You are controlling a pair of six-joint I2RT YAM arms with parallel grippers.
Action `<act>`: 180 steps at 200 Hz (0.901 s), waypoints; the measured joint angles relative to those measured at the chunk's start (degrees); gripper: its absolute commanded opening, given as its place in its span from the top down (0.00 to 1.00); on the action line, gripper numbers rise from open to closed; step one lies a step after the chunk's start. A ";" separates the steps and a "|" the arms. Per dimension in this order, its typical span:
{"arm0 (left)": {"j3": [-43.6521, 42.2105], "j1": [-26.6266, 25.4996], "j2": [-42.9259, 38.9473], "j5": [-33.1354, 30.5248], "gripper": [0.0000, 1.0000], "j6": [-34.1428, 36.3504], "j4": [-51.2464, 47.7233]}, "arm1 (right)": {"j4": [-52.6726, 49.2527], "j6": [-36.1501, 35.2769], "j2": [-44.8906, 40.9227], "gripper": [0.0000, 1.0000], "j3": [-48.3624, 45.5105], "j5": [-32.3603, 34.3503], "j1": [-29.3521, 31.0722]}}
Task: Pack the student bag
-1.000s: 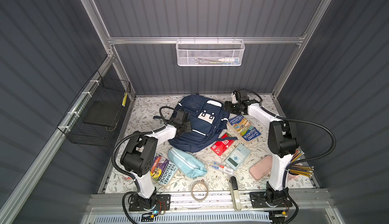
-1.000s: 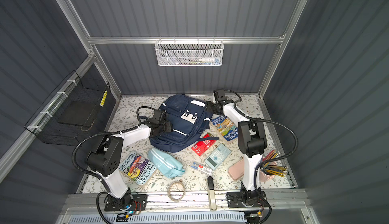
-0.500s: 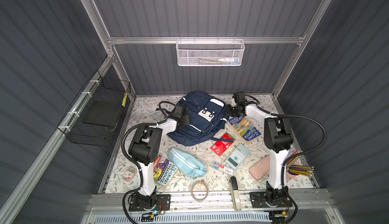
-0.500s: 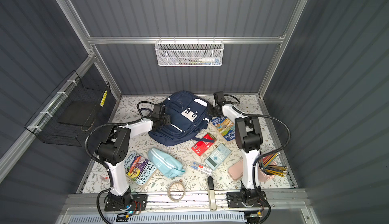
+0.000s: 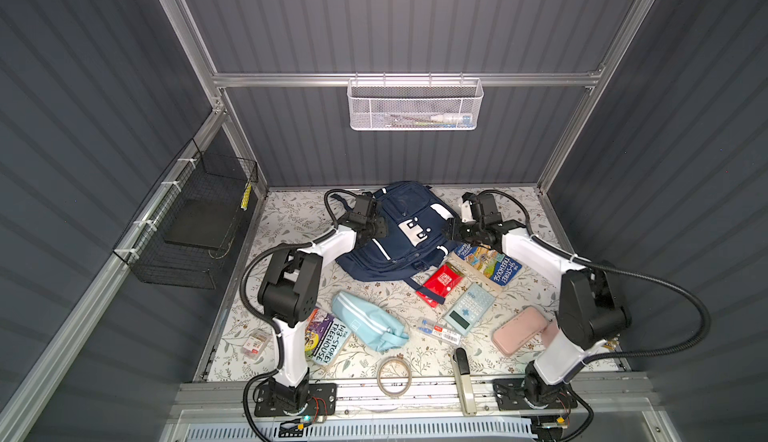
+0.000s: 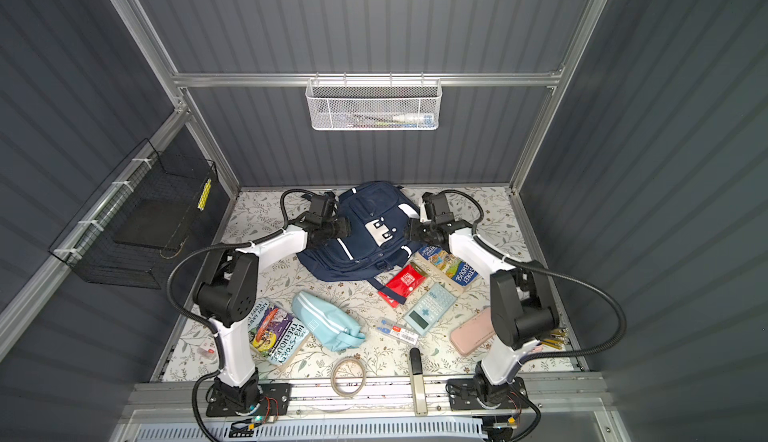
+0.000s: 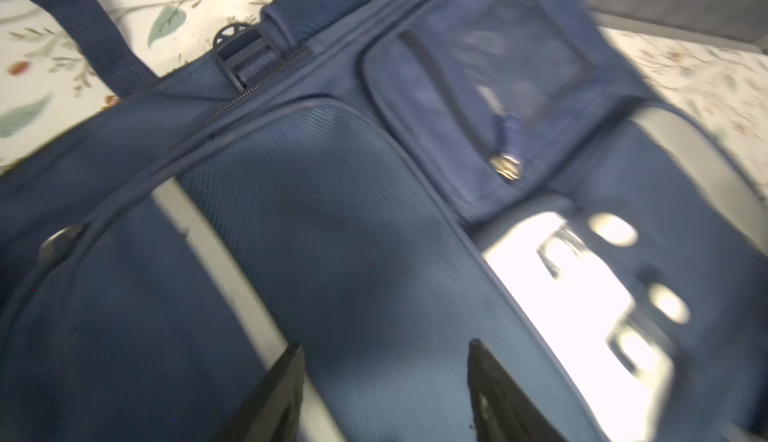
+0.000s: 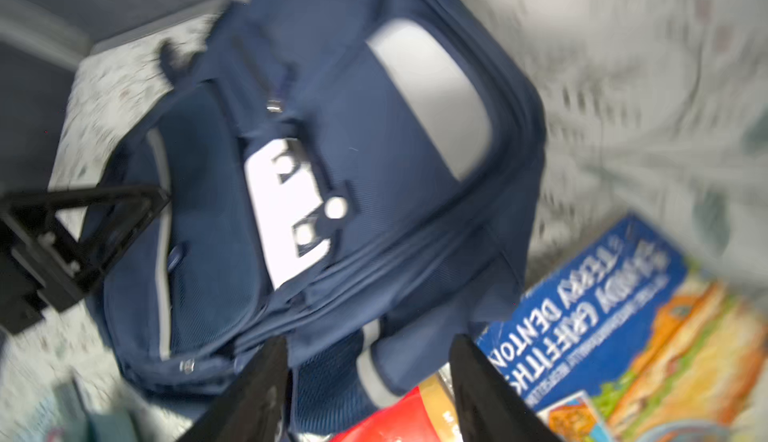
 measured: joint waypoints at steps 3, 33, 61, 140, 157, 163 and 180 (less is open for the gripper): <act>-0.44 -0.04 -1.07 0.11 0.35 0.04 -0.24 | 0.74 -2.62 -0.90 0.27 -0.72 -0.44 0.09; -7.15 -0.02 -14.08 3.21 0.34 -0.57 -0.42 | 1.79 -29.42 -5.97 0.26 -4.37 -6.75 -0.07; -14.05 -0.72 -21.92 6.80 0.34 -2.64 -0.44 | -0.44 -48.98 -4.28 0.29 -4.24 -8.04 1.90; -25.77 -2.64 -29.57 12.83 0.38 -8.61 -0.50 | -5.29 -72.87 7.74 0.41 -2.25 -1.03 7.41; -26.40 -2.64 -29.99 13.35 0.38 -9.25 0.44 | -2.80 -75.06 10.23 0.51 -2.27 1.25 7.87; -26.69 -2.64 -30.01 13.55 0.38 -9.44 0.76 | -2.19 -75.84 11.02 0.59 -2.25 2.08 8.22; -27.41 -2.64 -30.01 13.94 0.39 -9.88 1.14 | -1.22 -77.20 12.44 1.00 -2.08 3.96 9.11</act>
